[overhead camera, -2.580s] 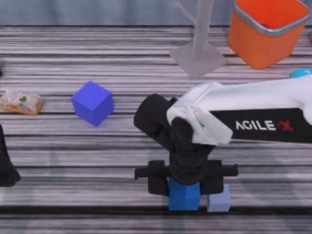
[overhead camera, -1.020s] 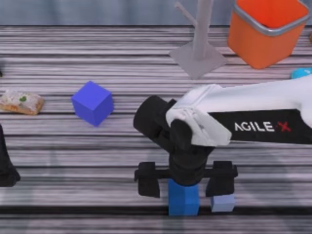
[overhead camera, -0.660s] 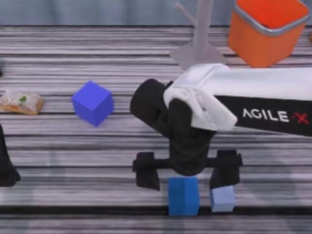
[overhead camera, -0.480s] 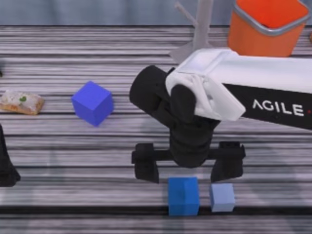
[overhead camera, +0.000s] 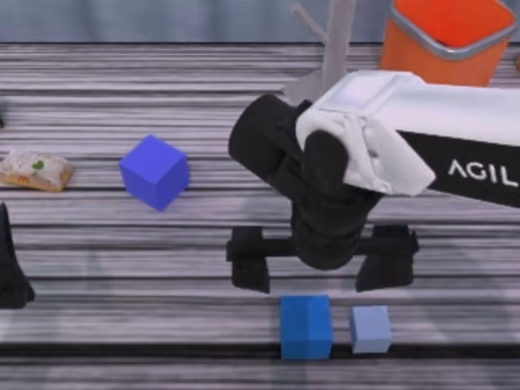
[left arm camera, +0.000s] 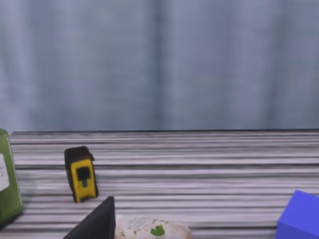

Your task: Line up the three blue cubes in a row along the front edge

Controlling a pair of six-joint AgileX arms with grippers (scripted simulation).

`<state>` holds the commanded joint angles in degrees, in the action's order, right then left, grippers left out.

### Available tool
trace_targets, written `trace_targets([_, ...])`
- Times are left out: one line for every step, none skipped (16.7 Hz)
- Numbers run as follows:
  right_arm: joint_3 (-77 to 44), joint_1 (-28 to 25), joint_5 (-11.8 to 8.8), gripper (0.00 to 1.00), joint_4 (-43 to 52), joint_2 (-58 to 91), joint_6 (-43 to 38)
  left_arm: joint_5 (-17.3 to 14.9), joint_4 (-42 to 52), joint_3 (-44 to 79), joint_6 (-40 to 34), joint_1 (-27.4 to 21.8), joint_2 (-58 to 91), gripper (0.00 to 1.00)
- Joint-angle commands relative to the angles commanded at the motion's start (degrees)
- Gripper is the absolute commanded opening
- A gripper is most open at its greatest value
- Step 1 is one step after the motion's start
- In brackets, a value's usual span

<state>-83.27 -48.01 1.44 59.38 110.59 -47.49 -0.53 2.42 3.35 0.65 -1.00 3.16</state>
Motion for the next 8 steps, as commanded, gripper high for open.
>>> trace_targets([1.2, 0.8, 0.5, 1.0, -1.0, -1.9, 0.9, -0.3, 1.6, 2.3, 0.4, -0.6, 2.2, 1.0])
trace_targets([2.8, 1.8, 1.0, 1.0, -2.2, -4.3, 2.0, -0.6, 3.7, 5.0, 1.0, -1.3, 4.9, 1.0])
trace_targets([4.7, 2.8, 1.6, 1.0, -3.4, -6.8, 3.3, -1.0, 6.3, 8.3, 1.6, -2.1, 8.3, 1.0])
trace_targets([7.1, 4.1, 2.2, 1.0, -4.9, -9.9, 4.8, -1.4, 9.2, 11.9, 2.3, -3.0, 12.2, 1.0])
trace_targets([9.8, 5.6, 2.8, 1.0, -6.4, -13.3, 6.5, -1.8, 12.5, 15.7, 3.1, -4.0, 16.7, 1.0])
trace_targets([12.9, 7.1, 3.4, 1.0, -8.0, -16.9, 8.3, -2.2, 16.2, 19.7, 3.9, -4.9, 21.6, 1.0])
trace_targets([16.3, 8.8, 3.9, 1.0, -9.6, -20.8, 10.3, -2.6, 20.1, 23.9, 4.7, -5.9, 27.0, 1.0])
trace_targets([20.1, 10.7, 4.4, 1.0, -11.3, -24.7, 12.4, -2.9, 24.3, 28.1, 5.6, -6.9, 32.8, 1.0])
